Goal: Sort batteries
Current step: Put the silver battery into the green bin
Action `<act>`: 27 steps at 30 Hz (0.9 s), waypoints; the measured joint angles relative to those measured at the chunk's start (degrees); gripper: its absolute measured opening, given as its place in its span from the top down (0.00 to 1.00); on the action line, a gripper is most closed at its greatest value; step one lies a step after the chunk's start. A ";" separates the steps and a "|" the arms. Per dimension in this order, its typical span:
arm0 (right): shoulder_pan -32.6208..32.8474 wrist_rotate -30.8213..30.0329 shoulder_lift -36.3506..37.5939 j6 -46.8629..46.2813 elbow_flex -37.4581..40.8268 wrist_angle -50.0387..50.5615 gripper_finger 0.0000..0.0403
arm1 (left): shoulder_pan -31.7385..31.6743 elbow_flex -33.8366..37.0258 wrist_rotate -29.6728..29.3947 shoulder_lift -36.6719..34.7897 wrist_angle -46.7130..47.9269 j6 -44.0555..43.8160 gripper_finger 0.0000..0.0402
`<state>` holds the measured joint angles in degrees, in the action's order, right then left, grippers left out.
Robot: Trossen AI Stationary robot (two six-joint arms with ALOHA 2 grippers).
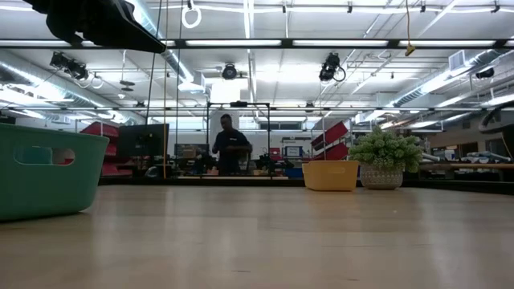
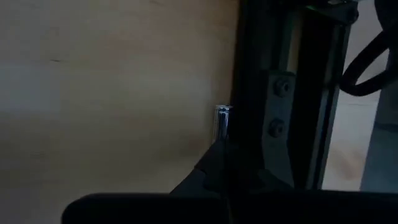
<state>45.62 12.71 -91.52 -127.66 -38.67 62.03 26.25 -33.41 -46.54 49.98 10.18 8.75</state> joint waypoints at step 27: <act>0.91 -8.86 3.89 46.58 -17.77 -19.84 1.00 | -0.36 0.02 0.02 0.72 -3.66 4.27 0.74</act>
<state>46.53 3.85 -87.63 -81.08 -56.45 42.19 25.89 -33.39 -46.52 50.70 6.52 13.02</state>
